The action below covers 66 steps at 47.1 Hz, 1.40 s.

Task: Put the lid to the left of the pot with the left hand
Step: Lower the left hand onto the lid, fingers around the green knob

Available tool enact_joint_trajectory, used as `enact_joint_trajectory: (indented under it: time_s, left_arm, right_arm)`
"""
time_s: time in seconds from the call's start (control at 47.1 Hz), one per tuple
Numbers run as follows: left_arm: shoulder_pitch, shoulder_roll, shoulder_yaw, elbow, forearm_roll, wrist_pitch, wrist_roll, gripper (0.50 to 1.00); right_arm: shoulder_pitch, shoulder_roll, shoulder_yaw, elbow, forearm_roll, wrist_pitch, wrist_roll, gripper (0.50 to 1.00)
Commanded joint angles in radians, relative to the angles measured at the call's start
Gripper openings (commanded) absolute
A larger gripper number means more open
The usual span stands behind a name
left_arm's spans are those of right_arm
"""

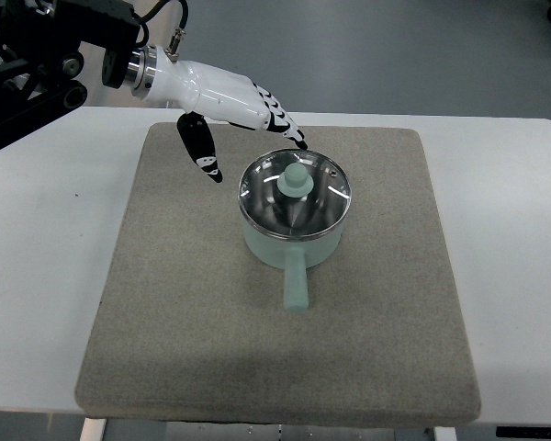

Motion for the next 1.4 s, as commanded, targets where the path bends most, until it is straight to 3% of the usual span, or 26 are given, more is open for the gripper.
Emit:
enact_joint_trajectory:
  time_s: [0.0, 0.531, 0.828, 1.379]
  left_arm:
    - [0.0, -0.015, 0.0, 0.0, 0.019, 0.0, 0.0, 0.99]
    - [-0.002, -0.067, -0.003, 0.032, 0.012, 0.0, 0.0, 0.996]
    - [0.0, -0.074, -0.001, 0.042, 0.021, 0.0, 0.0, 0.958]
    - [0.001, -0.094, 0.0, 0.045, 0.082, 0.0, 0.0, 0.956]
  right_arm:
    - [0.0, 0.0, 0.0, 0.0, 0.0, 0.0, 0.0, 0.921]
    - [0.0, 0.0, 0.0, 0.0, 0.0, 0.0, 0.0, 0.921]
    - [0.0, 0.0, 0.0, 0.0, 0.0, 0.0, 0.0, 0.921]
    - [0.0, 0.0, 0.0, 0.0, 0.0, 0.0, 0.0, 0.921]
